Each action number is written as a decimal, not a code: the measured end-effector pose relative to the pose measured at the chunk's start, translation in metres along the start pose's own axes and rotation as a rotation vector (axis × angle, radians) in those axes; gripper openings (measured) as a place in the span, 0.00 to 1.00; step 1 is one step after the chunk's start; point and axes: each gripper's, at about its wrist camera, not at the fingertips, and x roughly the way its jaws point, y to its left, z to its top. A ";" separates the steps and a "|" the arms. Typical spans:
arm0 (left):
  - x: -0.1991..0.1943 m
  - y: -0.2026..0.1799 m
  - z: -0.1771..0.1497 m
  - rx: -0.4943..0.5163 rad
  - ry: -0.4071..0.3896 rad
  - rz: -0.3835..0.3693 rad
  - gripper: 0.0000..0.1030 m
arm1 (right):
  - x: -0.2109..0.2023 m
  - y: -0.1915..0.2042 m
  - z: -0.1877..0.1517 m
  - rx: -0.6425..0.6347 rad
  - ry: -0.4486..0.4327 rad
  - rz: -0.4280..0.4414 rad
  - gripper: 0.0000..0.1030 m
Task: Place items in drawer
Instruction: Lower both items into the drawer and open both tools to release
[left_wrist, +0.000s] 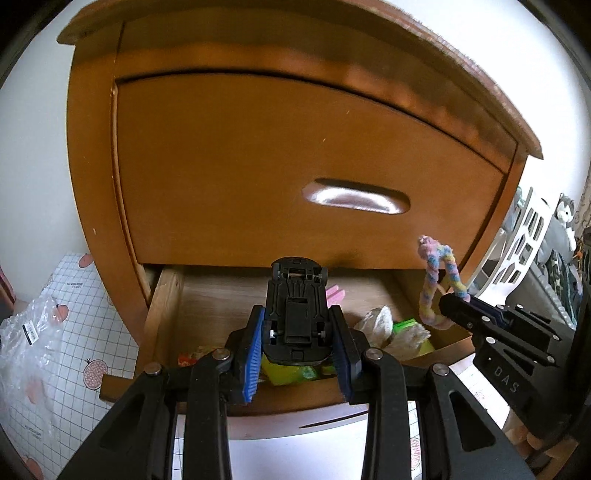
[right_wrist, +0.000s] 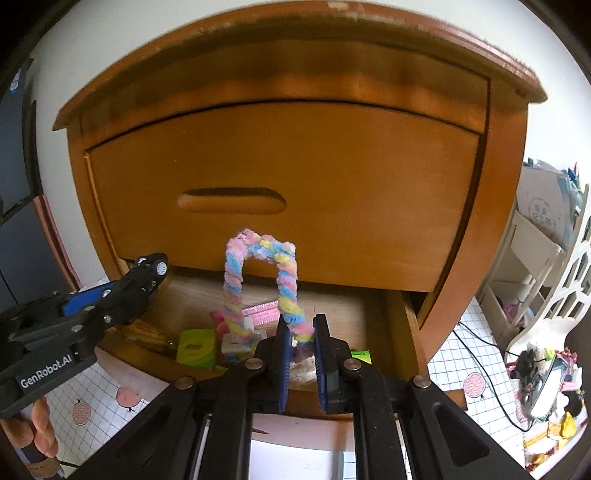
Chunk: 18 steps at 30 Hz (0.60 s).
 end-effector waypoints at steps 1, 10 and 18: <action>0.002 0.001 0.000 -0.001 0.005 0.002 0.34 | 0.003 -0.002 0.000 0.003 0.007 -0.002 0.12; 0.018 0.004 0.003 -0.003 0.031 0.018 0.34 | 0.021 -0.009 -0.001 0.021 0.048 -0.014 0.12; 0.021 0.006 0.002 0.000 0.023 0.024 0.54 | 0.028 -0.009 -0.004 0.021 0.067 -0.017 0.13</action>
